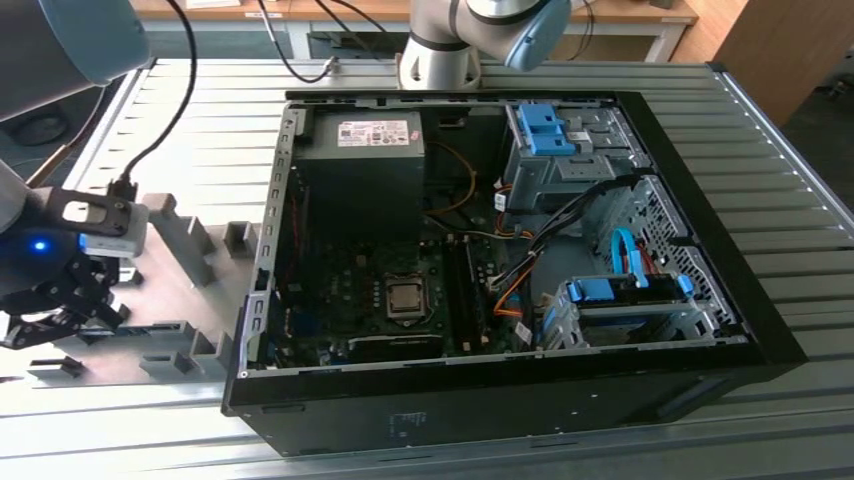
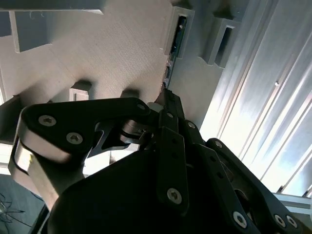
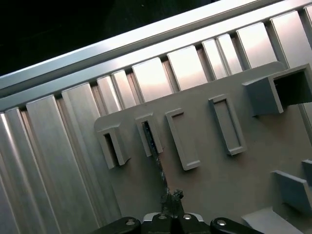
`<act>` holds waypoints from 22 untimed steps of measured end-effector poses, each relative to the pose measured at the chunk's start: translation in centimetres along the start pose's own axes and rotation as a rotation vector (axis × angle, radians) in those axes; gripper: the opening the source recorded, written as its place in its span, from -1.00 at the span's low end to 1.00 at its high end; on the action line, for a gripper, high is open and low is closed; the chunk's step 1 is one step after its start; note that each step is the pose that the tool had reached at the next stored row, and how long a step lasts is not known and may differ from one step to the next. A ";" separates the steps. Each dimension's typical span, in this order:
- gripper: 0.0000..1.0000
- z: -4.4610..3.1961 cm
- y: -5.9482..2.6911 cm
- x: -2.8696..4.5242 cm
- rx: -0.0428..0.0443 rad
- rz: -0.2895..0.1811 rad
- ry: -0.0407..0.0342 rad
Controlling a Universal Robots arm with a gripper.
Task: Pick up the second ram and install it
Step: 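Pick up the second ram and move it above second insertion slot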
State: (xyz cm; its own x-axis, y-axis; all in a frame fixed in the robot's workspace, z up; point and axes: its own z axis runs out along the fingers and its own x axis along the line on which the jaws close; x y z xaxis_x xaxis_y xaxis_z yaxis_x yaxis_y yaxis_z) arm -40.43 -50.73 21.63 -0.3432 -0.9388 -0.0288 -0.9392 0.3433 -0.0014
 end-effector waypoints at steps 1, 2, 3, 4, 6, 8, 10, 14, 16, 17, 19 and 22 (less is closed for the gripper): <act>-0.79 0.00 0.00 0.00 -0.0002 -0.007 0.0000; -0.79 0.00 0.00 0.00 -0.0004 -0.014 0.0000; -0.79 0.00 0.00 0.00 -0.0006 -0.021 0.0000; -0.79 0.00 0.00 0.00 -0.0008 -0.028 0.0000; -0.79 0.00 0.00 0.00 -0.0012 -0.042 -0.0001; -0.79 0.00 0.00 0.00 -0.0016 -0.056 -0.0001; -0.79 0.00 0.00 0.00 -0.0021 -0.071 -0.0001; -0.79 0.00 0.00 0.00 -0.0029 -0.101 -0.0002; -0.79 0.00 0.00 0.00 -0.0034 -0.116 -0.0002; -0.79 0.00 0.00 0.00 -0.0036 -0.124 -0.0002; -0.79 0.00 0.00 0.00 -0.0040 -0.139 -0.0002; -0.79 0.01 0.00 0.00 -0.0048 -0.167 -0.0003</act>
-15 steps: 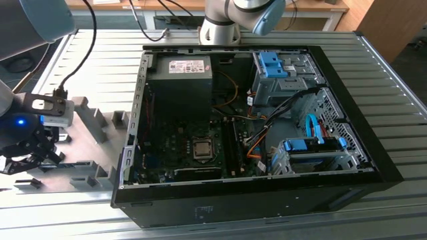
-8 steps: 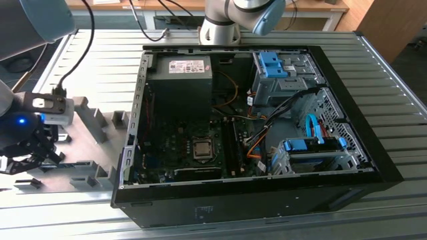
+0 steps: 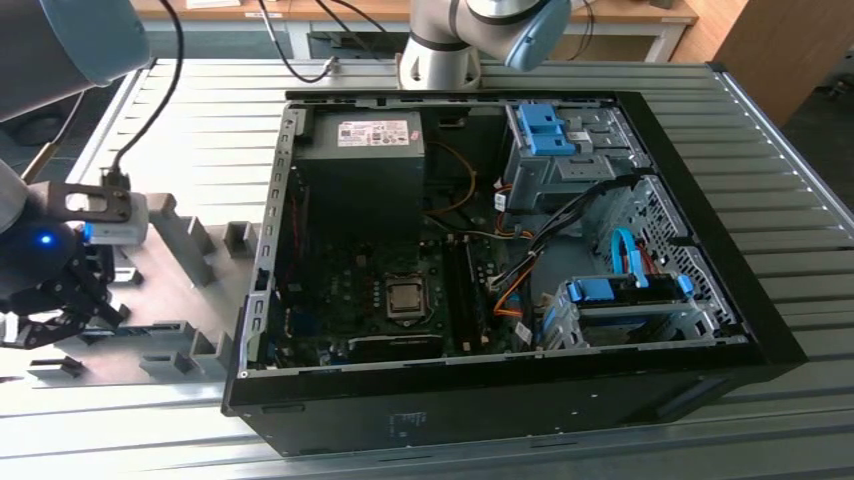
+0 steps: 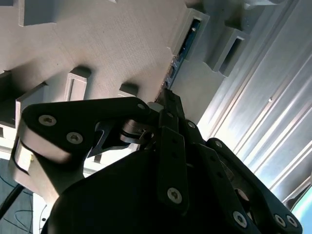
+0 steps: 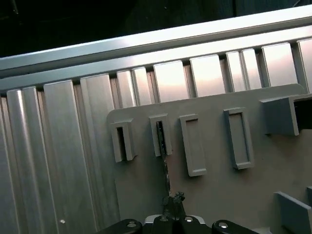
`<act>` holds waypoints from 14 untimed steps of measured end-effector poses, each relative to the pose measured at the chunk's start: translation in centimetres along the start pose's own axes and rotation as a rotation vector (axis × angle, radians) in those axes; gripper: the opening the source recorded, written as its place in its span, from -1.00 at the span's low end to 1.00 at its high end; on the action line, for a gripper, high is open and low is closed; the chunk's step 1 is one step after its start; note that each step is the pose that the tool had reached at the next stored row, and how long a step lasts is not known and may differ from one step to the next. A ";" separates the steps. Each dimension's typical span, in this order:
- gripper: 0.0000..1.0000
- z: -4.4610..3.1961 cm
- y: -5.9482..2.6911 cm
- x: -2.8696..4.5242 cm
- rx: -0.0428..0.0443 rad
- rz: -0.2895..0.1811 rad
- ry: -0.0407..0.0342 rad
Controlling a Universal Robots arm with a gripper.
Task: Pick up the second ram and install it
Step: 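Pick up the second ram and move it above second insertion slot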
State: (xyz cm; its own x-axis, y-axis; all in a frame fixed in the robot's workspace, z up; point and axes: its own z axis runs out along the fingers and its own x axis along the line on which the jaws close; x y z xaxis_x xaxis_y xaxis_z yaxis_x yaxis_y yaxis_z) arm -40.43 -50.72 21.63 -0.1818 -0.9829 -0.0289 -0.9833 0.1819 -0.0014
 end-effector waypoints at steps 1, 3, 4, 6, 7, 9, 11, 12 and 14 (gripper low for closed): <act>-0.79 0.00 0.00 0.00 -0.0003 -0.011 0.0000; -0.79 0.00 0.00 0.00 -0.0011 -0.038 -0.0001; -0.79 0.00 0.00 0.00 -0.0015 -0.053 0.0000; -0.79 0.00 0.00 0.00 -0.0024 -0.082 -0.0001; -0.79 0.00 0.00 0.00 -0.0027 -0.094 -0.0001; -0.79 0.00 0.00 0.00 -0.0034 -0.117 -0.0001; -0.79 0.01 0.00 0.00 -0.0040 -0.139 0.0002; -0.79 0.03 -0.01 0.00 -0.0036 -0.145 0.0029; -0.79 0.01 -0.01 0.01 -0.0028 -0.155 0.0132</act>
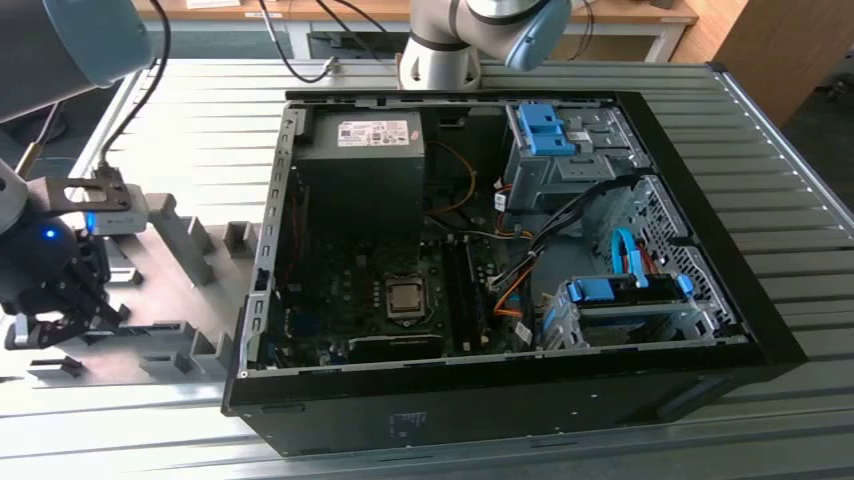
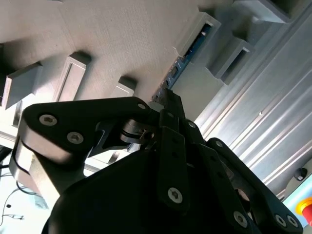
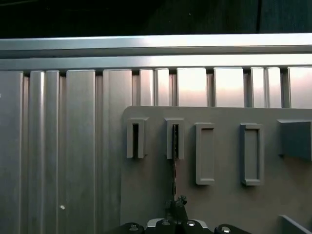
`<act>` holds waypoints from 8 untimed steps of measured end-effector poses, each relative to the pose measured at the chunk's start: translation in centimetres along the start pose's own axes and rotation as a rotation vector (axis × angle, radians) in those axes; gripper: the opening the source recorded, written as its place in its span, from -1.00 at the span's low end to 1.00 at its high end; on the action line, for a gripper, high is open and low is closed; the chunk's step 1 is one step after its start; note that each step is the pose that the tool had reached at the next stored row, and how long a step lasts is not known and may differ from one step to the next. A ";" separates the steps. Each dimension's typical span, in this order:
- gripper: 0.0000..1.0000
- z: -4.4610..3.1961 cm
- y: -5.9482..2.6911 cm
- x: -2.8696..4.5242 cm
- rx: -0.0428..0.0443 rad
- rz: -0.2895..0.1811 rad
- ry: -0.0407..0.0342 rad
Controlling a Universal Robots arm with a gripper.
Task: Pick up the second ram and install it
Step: 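Pick up the second ram and move it above second insertion slot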
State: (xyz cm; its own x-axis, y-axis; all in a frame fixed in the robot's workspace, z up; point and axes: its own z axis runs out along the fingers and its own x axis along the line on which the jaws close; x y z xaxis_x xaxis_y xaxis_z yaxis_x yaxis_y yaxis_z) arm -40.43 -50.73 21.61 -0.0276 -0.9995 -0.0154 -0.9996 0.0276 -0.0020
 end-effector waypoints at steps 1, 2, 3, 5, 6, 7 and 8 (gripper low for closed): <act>-0.79 0.00 0.00 0.00 0.0000 -0.005 0.0048; -0.79 0.00 0.00 0.00 0.0001 -0.008 0.0070; -0.79 -0.01 0.00 0.00 -0.0001 -0.011 0.0088; -0.79 -0.01 0.01 0.00 -0.0002 -0.013 0.0092; -0.79 -0.01 0.01 0.00 -0.0001 -0.013 0.0092; -0.79 -0.01 0.00 0.00 0.0000 -0.013 0.0091; -0.79 -0.01 0.00 0.00 -0.0001 -0.013 0.0091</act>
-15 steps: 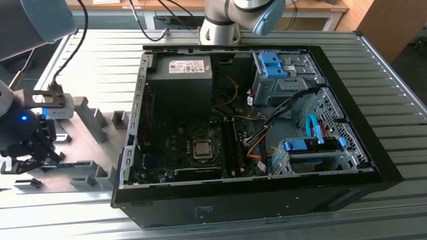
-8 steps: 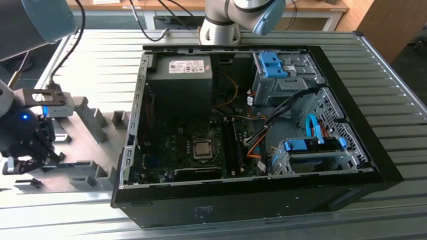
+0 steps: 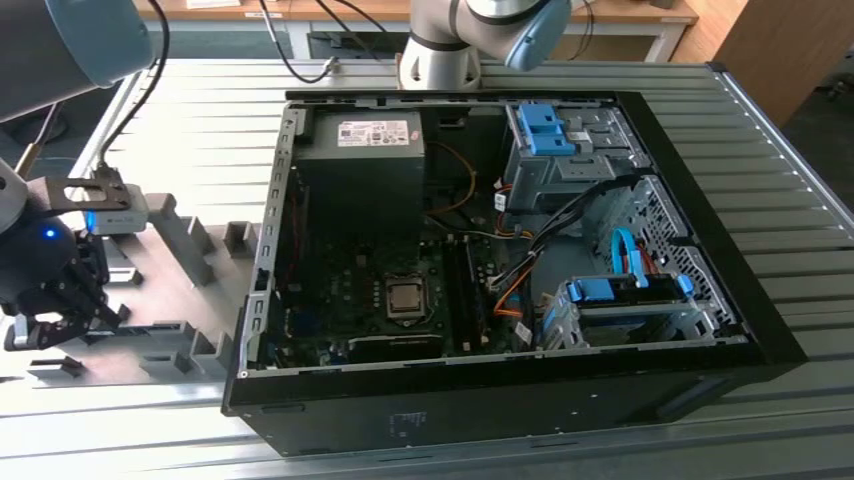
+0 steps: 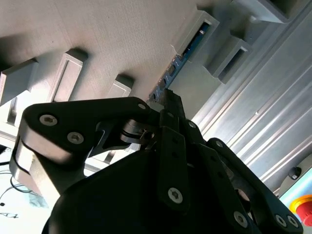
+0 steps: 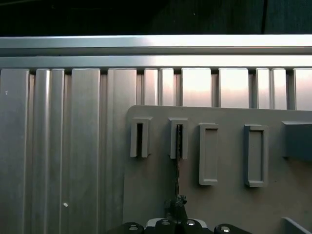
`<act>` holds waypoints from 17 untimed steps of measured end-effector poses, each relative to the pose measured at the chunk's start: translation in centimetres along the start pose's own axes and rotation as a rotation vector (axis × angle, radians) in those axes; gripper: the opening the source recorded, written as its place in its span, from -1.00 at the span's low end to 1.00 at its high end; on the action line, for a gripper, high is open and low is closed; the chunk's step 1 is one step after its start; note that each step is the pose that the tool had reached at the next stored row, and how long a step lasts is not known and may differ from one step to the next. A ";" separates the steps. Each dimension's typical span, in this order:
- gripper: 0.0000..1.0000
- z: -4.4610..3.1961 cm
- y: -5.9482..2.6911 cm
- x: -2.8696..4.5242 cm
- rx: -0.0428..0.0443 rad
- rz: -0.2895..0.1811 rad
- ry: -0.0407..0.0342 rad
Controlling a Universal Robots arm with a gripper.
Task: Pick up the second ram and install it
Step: 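Pick up the second ram and move it above second insertion slot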
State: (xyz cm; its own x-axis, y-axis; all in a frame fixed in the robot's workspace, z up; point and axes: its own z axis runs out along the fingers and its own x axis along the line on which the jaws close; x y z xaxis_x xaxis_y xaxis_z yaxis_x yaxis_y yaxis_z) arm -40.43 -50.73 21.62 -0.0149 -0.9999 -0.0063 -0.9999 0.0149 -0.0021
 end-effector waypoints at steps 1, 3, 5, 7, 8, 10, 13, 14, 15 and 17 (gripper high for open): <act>-0.79 0.00 0.00 0.00 0.0001 0.000 0.0000; -0.77 0.00 0.00 0.00 0.0001 0.000 0.0000; -0.55 0.00 0.00 0.00 0.0001 0.000 0.0000; -0.41 0.00 0.00 0.00 0.0000 0.000 0.0000; -0.41 0.00 0.00 0.00 0.0000 0.000 0.0000; -0.41 0.00 0.00 0.00 -0.0001 0.000 0.0001; -0.41 0.43 0.00 0.00 0.0000 -0.006 0.0000; -0.41 0.61 0.00 0.00 -0.0001 -0.010 0.0001; -0.41 0.79 0.00 0.00 -0.0001 -0.014 0.0000; -0.41 1.17 0.00 0.00 -0.0001 -0.021 -0.0001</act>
State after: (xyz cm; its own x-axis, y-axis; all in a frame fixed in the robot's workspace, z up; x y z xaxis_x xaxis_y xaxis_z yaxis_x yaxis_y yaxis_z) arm -40.43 -50.72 20.45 0.0061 -1.0000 -0.0063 -1.0000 -0.0061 -0.0021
